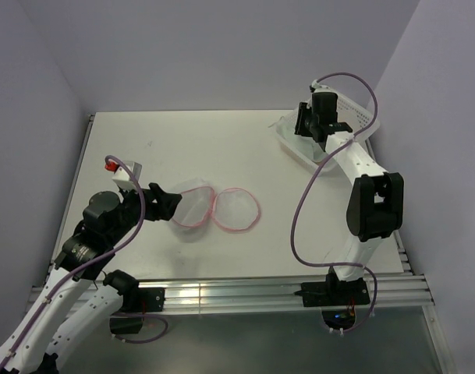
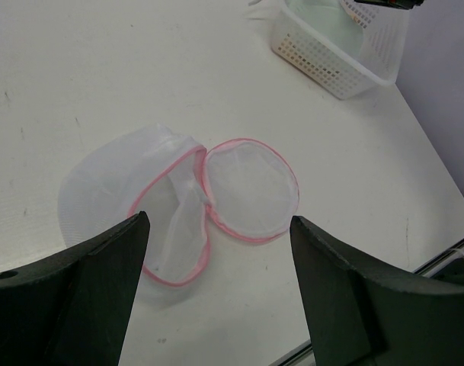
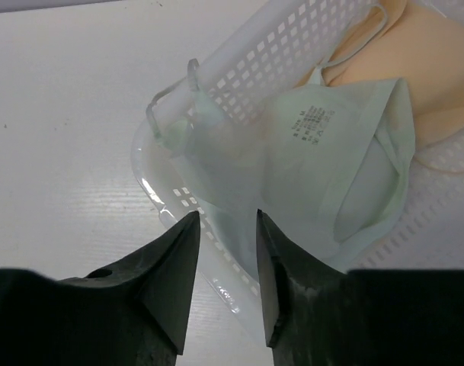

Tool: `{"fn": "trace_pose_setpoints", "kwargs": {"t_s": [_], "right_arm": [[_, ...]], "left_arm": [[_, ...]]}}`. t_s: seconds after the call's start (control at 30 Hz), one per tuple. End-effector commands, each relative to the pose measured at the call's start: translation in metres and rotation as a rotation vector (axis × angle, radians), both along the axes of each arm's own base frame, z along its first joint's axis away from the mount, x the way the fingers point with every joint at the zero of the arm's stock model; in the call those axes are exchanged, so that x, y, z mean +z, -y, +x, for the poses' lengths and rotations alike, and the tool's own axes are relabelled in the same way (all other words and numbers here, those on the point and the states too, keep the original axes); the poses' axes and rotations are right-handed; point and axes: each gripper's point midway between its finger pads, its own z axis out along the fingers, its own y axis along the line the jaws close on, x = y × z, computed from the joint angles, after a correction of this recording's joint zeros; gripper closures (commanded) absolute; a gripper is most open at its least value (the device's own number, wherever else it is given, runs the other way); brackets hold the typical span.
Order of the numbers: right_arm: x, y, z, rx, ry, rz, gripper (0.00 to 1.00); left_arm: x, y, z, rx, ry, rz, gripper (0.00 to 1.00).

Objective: Place the bra in the laundry bag and zip it closed

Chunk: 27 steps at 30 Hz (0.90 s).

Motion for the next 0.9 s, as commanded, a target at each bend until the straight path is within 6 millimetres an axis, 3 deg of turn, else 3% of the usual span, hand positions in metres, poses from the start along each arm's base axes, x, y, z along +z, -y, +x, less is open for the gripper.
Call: {"fn": "trace_pose_setpoints", "kwargs": {"t_s": [0.0, 0.2, 0.37, 0.5, 0.63, 0.73, 0.8, 0.83, 0.87], "right_arm": [[0.019, 0.001, 0.004, 0.016, 0.034, -0.015, 0.54], [-0.02, -0.01, -0.002, 0.06, -0.066, 0.017, 0.54], [-0.014, -0.006, 0.003, 0.043, -0.048, 0.002, 0.68], [-0.005, -0.007, 0.007, 0.047, -0.043, 0.003, 0.57], [-0.018, -0.009, 0.006, 0.056, -0.079, 0.005, 0.58], [-0.027, -0.01, 0.006, 0.049, -0.097, 0.012, 0.77], [-0.018, -0.009, 0.007, 0.036, -0.058, 0.01, 0.95], [-0.012, -0.008, 0.008, 0.028, -0.036, 0.008, 0.98], [0.008, -0.006, 0.006, 0.02, 0.012, 0.006, 1.0]], "left_arm": [[0.007, 0.001, 0.001, -0.007, 0.029, -0.007, 0.19], [0.005, 0.001, 0.001, -0.006, 0.022, -0.005, 0.19], [0.005, 0.002, 0.001, -0.013, 0.023, -0.003, 0.19], [0.005, 0.003, 0.002, -0.016, 0.021, -0.005, 0.19], [0.006, 0.003, 0.002, -0.015, 0.022, -0.007, 0.19], [0.005, 0.003, 0.002, -0.017, 0.017, -0.005, 0.19], [0.004, 0.003, 0.003, -0.016, 0.015, -0.002, 0.19], [0.004, 0.003, 0.003, -0.015, 0.016, -0.004, 0.19], [0.003, 0.004, 0.003, -0.017, 0.013, -0.003, 0.19]]}}
